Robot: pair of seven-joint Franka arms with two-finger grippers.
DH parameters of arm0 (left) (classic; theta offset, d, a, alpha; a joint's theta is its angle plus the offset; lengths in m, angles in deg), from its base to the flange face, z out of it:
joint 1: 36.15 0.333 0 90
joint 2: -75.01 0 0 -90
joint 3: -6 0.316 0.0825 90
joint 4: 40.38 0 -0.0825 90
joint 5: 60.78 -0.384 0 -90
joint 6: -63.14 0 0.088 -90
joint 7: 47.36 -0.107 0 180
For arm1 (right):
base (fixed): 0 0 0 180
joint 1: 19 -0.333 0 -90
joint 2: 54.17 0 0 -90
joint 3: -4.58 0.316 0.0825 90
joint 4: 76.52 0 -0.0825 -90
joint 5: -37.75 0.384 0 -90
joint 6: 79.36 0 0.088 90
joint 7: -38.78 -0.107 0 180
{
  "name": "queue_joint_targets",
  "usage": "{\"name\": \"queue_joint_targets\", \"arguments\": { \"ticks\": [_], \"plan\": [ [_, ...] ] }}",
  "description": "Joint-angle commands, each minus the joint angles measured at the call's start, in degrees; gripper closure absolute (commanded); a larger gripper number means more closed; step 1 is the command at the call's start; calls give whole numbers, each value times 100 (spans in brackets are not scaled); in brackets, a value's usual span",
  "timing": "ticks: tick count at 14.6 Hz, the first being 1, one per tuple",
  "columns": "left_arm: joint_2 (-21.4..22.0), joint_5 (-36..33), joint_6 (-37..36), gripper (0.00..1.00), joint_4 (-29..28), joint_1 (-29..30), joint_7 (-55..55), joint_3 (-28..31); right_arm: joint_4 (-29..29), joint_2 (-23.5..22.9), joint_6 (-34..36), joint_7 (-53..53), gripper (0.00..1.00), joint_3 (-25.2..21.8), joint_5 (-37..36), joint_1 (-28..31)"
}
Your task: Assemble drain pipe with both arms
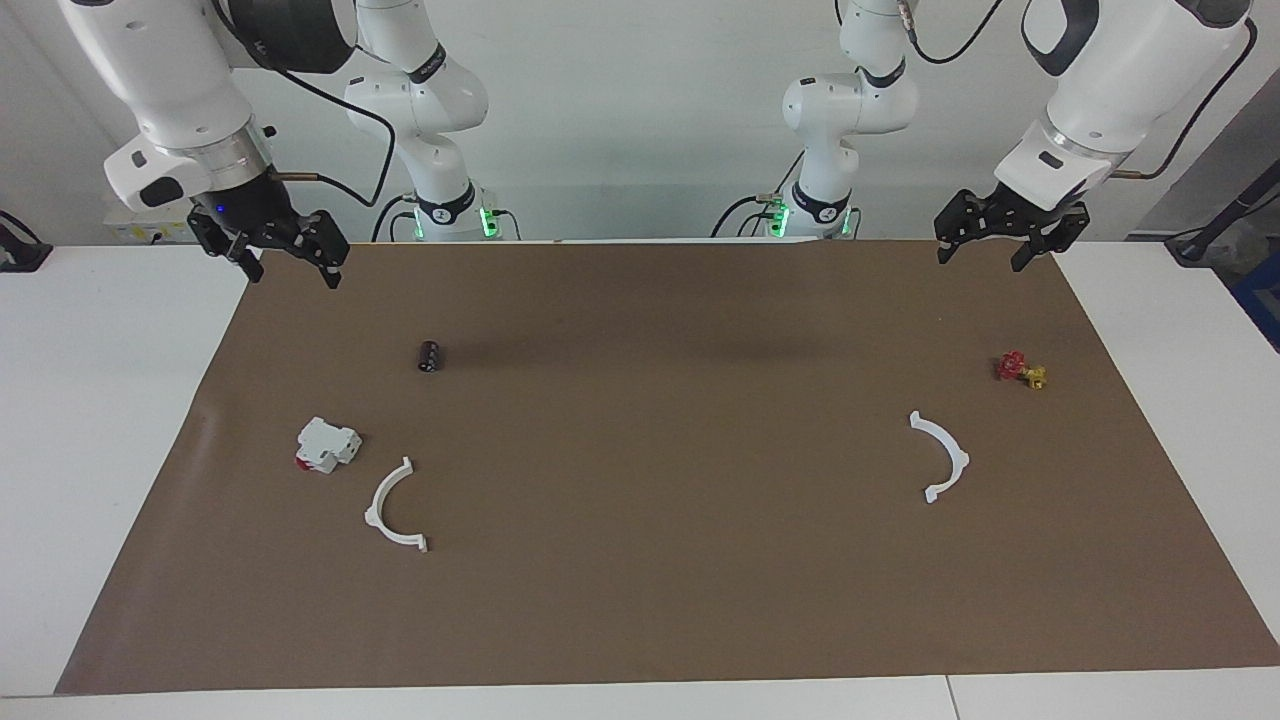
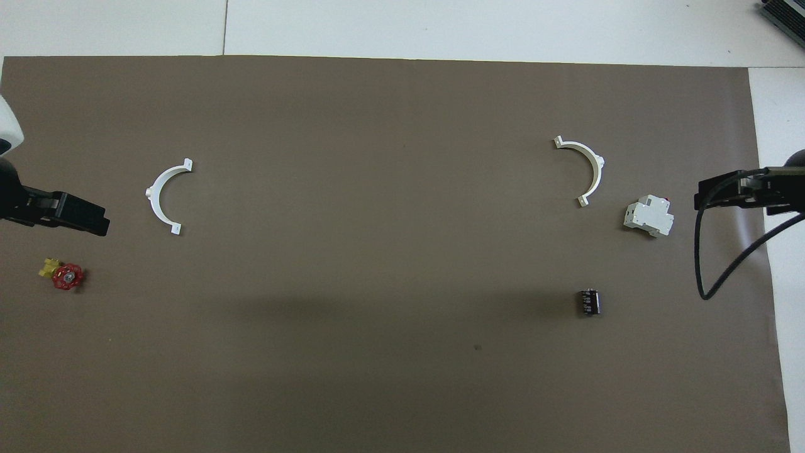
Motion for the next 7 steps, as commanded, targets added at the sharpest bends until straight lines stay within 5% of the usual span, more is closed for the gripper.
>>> {"name": "queue_joint_targets", "arguments": {
  "ticks": [1,7],
  "plan": [
    [311,57,197,0,-460,74,-79,-9,-433,-141,-701,641,0,52,113,105],
    [778,57,1778,0,-1831,135,-97,-9,-424,-1302,-2090,1449,0,61,447,96]
  ]
}}
